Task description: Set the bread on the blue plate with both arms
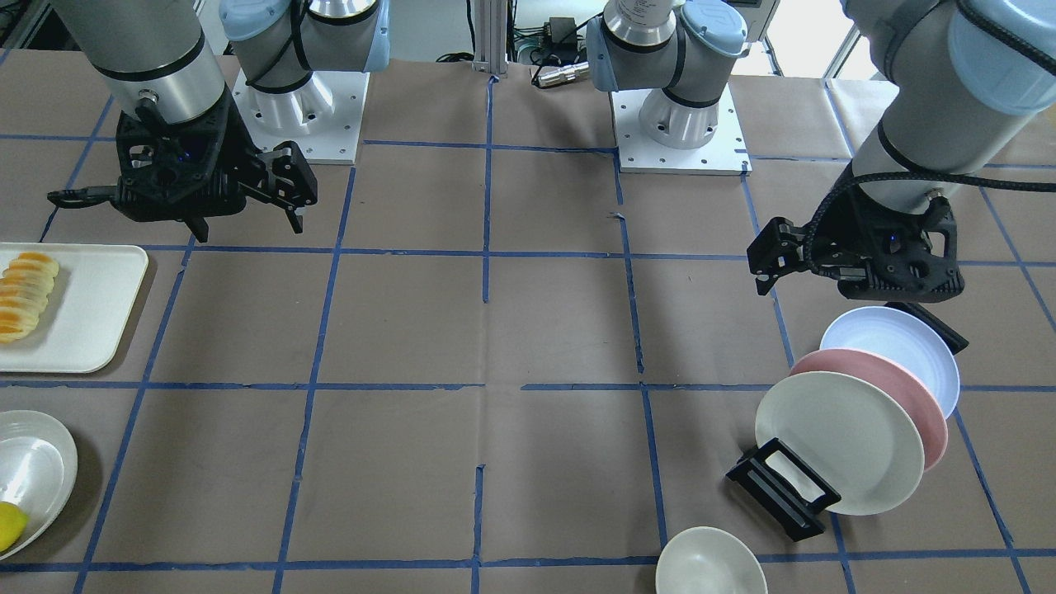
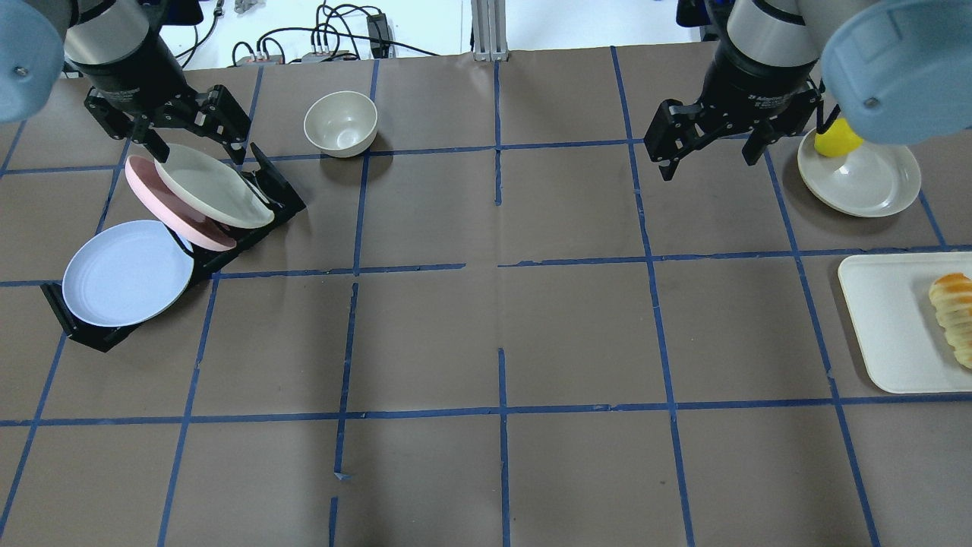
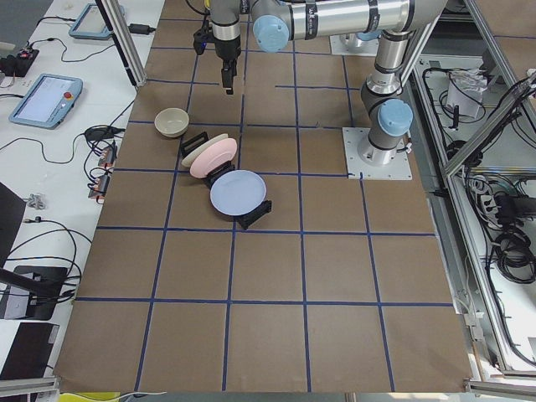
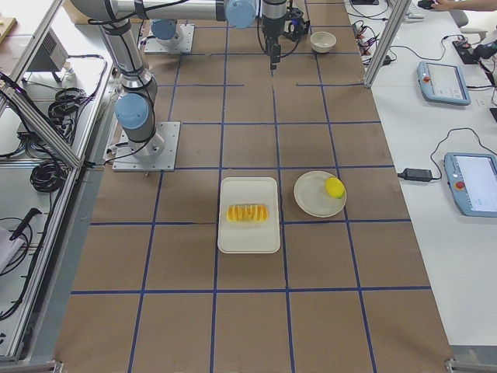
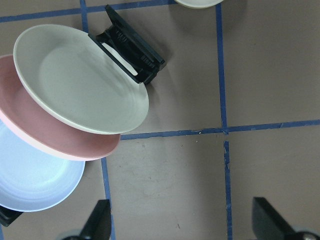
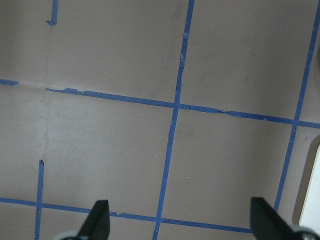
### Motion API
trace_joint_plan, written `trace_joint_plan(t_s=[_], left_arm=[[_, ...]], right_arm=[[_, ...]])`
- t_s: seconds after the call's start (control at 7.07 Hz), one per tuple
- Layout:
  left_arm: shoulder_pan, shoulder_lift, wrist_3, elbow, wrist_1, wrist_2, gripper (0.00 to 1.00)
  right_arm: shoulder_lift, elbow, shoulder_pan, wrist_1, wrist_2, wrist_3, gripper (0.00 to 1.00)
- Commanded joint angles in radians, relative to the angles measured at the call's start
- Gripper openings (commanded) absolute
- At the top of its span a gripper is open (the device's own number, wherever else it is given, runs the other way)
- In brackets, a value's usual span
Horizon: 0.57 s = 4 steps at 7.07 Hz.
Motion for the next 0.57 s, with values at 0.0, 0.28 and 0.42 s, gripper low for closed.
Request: trace_joint_plan(t_s=[0.0,0.28,0.42], left_arm=[[0.019,0.025,0.049,-0.059,0.034,0.059,1.0],[0.171,0.039,0.332,-0.056,0.118,0.045,1.0],[0.266,0.042,0.471,-0.063,0.118,0.001,1.0]], right_arm=[[0.0,0.0,0.0,0.0,0.0,0.0,1.0],[0.0,0.002,0.0,0.0,0.0,0.0,1.0],[0.0,0.002,0.0,0.0,0.0,0.001,1.0]])
